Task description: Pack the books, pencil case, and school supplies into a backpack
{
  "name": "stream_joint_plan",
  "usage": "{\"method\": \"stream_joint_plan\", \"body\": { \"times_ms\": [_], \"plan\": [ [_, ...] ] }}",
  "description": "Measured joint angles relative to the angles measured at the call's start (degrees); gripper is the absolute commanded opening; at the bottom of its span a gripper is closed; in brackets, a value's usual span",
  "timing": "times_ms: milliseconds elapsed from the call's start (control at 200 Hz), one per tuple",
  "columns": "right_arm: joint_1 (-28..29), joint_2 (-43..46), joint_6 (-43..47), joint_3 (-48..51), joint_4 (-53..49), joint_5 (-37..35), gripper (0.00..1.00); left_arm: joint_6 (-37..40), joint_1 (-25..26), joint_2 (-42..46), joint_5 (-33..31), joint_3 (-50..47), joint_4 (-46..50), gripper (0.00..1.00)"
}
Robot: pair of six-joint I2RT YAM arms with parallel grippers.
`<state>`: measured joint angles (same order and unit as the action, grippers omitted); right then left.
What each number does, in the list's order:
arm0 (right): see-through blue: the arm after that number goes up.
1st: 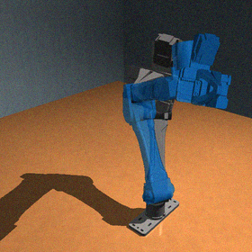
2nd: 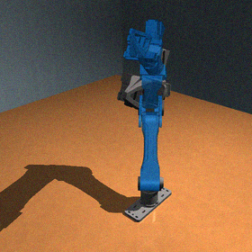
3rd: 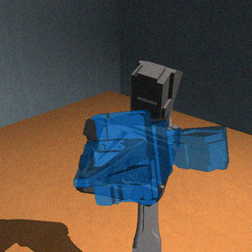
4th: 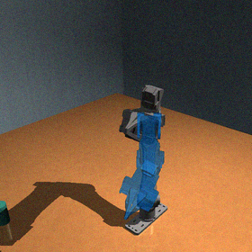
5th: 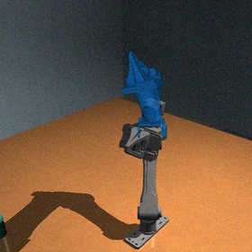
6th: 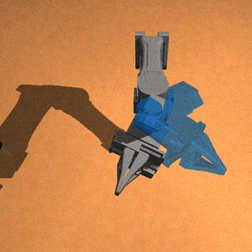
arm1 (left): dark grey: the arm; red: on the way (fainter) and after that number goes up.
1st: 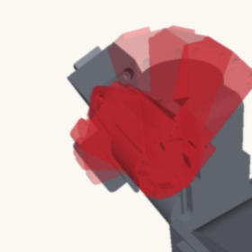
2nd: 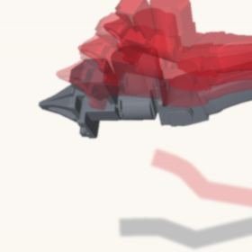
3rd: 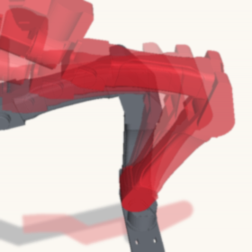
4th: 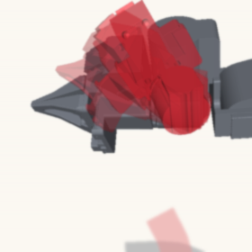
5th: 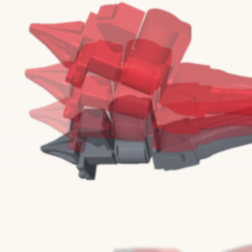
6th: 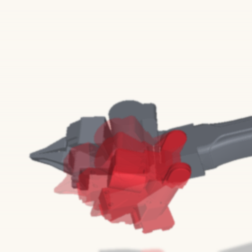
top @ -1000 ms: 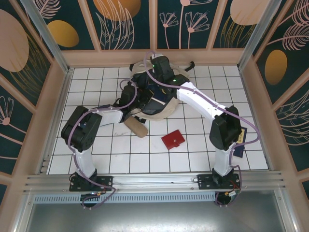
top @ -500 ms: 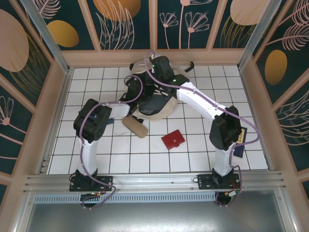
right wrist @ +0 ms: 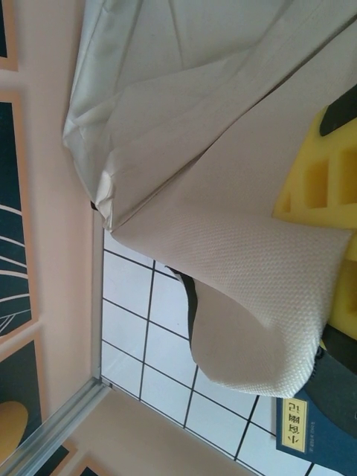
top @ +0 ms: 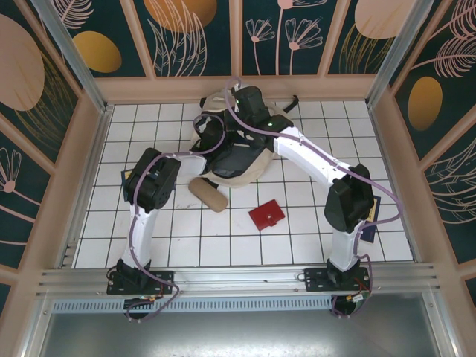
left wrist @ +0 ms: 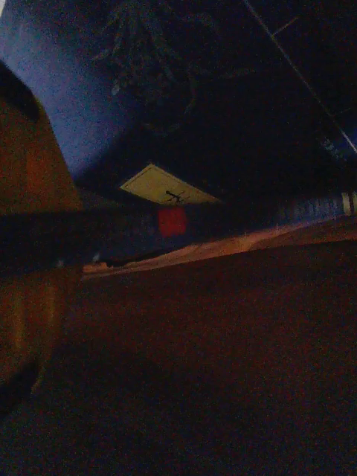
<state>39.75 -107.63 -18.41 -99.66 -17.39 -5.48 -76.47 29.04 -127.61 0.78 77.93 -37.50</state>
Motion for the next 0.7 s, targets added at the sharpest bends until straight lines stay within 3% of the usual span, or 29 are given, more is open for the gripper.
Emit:
{"method": "stream_joint_plan", "body": {
  "times_ms": [155, 255, 701],
  "plan": [
    [-0.07, 0.02, -0.39, 0.20, 0.00, -0.11, 0.00, 1.33, -0.39, -0.11, 0.48, 0.15, 0.42, 0.47],
    [-0.46, 0.02, -0.70, 0.42, 0.02, -0.15, 0.00, 2.80, -0.83, 2.38, 1.42, -3.15, 1.73, 0.50],
    [-4.09, -0.31, -3.21, 0.72, 0.31, 0.48, 0.00, 7.91, -3.08, 29.05, 8.22, -14.67, 22.51, 0.58]
  ]
}}
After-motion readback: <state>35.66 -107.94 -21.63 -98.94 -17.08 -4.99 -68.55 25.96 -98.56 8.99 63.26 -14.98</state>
